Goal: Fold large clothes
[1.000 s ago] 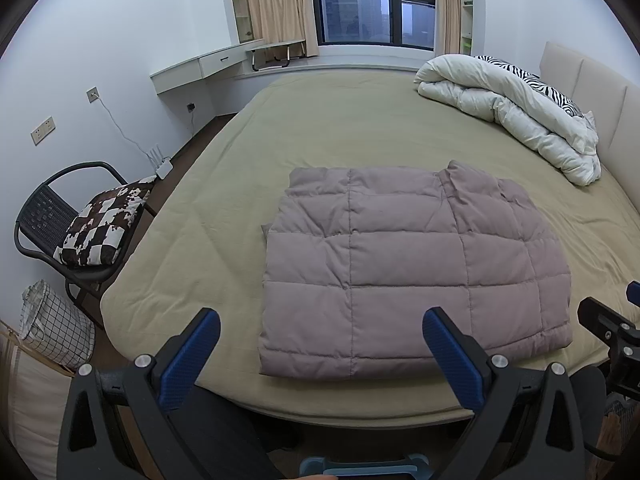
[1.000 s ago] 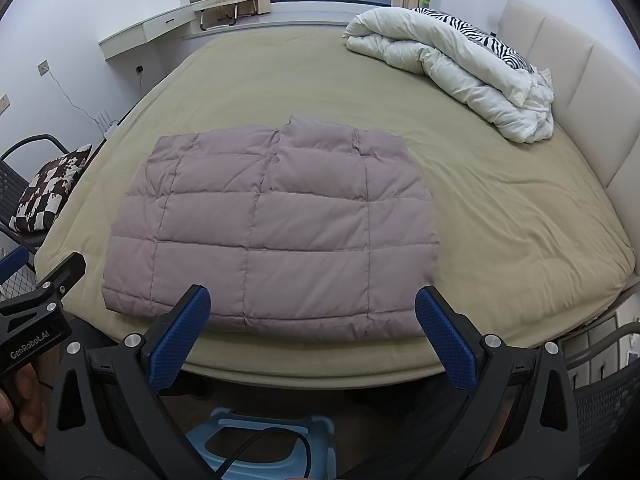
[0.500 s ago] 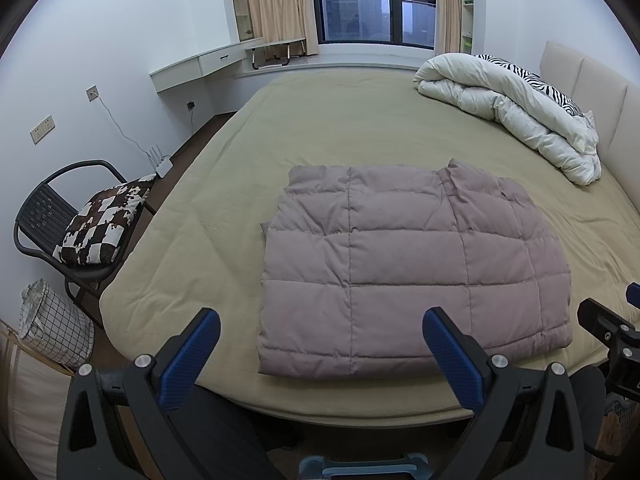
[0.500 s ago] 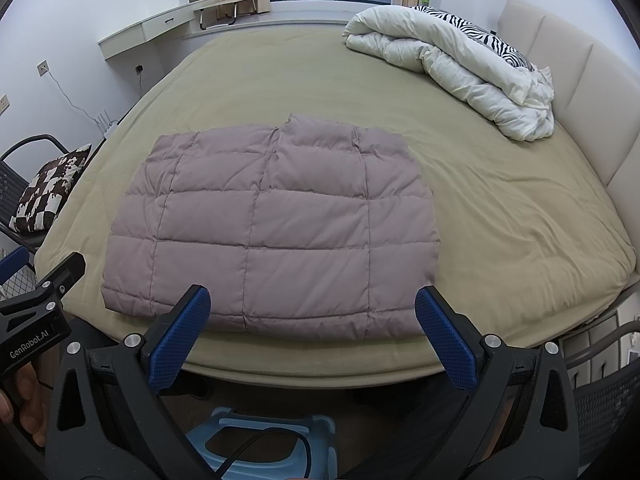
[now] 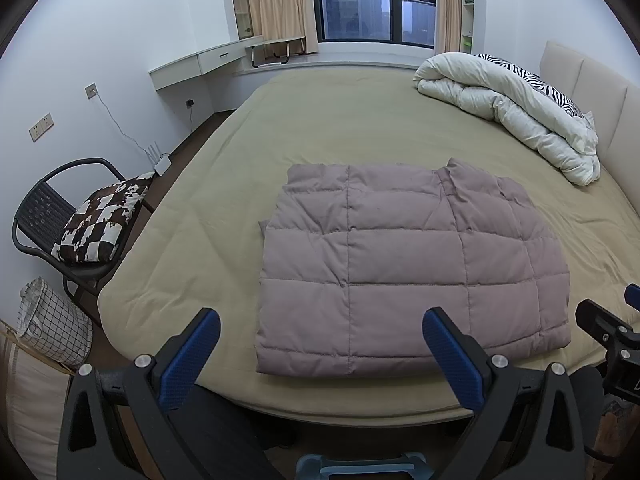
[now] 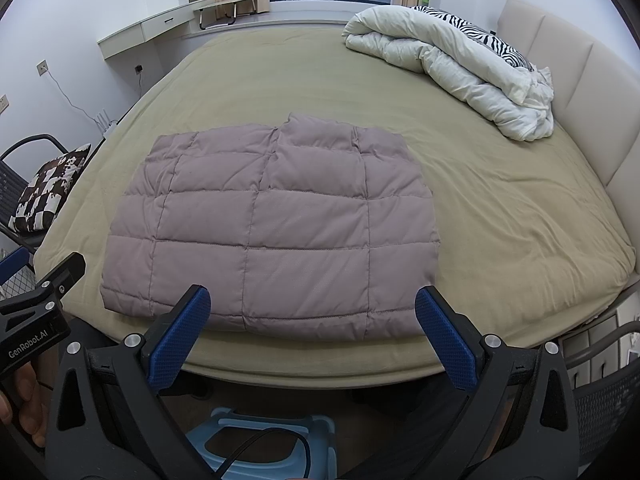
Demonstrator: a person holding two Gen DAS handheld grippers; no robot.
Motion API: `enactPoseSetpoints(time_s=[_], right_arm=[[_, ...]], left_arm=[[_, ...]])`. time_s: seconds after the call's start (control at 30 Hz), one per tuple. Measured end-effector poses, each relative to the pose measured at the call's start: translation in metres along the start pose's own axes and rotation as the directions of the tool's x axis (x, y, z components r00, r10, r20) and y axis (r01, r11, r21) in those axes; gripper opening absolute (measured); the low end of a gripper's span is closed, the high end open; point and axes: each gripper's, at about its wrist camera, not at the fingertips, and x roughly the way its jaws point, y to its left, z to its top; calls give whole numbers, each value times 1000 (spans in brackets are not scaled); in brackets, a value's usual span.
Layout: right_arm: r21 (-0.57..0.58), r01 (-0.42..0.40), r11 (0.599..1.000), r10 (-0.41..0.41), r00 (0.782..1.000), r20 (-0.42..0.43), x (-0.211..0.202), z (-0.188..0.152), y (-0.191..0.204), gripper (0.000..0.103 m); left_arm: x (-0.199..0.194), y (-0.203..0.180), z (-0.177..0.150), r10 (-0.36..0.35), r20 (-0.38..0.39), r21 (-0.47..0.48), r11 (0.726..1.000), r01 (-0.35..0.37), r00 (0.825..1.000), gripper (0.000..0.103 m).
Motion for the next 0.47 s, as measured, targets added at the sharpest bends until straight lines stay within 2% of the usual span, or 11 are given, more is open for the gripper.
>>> enactPoseSetpoints(time_s=[0.47], right_arm=[[-2, -2, 1000, 2, 1000, -7, 4, -2, 0, 103]], left_arm=[[0, 0, 0, -1, -3, -1, 1000, 1, 1000, 103]])
